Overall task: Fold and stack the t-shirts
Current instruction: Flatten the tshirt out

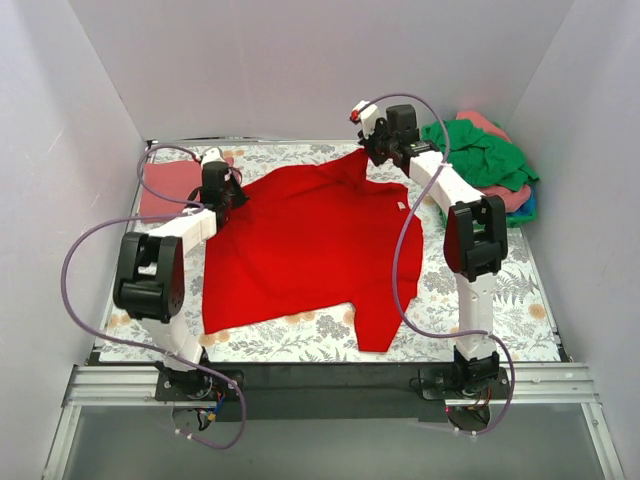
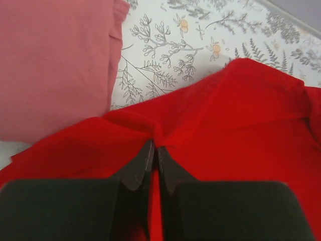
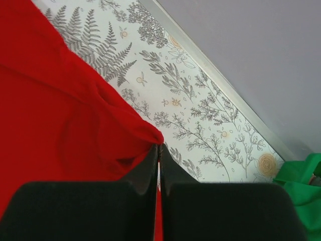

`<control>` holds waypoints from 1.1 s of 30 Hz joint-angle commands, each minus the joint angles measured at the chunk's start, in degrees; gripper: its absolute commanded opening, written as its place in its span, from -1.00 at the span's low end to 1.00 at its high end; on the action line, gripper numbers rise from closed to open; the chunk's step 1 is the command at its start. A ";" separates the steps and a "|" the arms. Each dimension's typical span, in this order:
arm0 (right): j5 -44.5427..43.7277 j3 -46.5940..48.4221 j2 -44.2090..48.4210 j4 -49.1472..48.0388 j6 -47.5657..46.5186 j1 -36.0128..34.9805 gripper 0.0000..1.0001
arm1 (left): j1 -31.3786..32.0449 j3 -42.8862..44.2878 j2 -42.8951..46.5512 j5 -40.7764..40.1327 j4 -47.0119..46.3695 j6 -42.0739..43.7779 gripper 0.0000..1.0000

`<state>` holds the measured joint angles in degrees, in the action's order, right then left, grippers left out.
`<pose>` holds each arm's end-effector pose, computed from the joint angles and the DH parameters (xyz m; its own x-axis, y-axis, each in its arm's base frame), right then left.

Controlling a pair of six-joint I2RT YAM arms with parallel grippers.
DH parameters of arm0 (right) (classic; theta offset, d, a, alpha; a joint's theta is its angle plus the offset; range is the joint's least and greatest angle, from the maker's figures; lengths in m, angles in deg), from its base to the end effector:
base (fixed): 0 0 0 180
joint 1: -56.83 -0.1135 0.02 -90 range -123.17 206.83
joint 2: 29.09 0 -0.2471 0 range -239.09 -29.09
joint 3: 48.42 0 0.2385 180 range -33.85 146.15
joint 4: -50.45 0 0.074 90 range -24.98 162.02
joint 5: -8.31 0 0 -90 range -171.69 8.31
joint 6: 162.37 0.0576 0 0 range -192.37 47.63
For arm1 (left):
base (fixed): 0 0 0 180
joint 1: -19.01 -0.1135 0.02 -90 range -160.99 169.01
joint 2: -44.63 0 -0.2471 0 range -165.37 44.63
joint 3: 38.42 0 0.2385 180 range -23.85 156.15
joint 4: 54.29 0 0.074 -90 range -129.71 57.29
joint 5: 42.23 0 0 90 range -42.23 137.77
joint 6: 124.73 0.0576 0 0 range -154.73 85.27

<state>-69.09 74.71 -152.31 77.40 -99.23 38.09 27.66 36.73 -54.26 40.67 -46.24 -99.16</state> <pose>0.4788 0.1757 0.2606 -0.1593 -0.5196 -0.8394 -0.6384 0.7028 -0.3140 0.3846 -0.0513 0.1925 -0.2657 -0.8650 -0.4256 -0.4502 0.5017 -0.7386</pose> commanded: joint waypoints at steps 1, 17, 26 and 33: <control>-5.12 5.96 -0.61 -8.16 1.18 -0.68 -0.97 | -1.43 5.77 -4.72 5.60 0.46 -1.14 -1.00; -34.37 11.33 -12.03 -30.56 5.76 -3.31 -0.33 | -4.16 32.90 -22.63 -2.21 12.83 -3.85 -0.45; -31.26 3.08 -4.33 -28.92 5.41 -2.00 0.22 | -4.87 48.01 -25.93 -3.91 29.74 -1.42 0.33; 10.80 -7.90 11.75 -0.05 -1.69 1.25 0.38 | -4.87 24.21 -6.43 17.71 28.15 5.10 0.33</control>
<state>-82.07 69.35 -151.35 64.40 -95.66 37.72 22.72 69.05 -71.73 47.91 -18.90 -97.36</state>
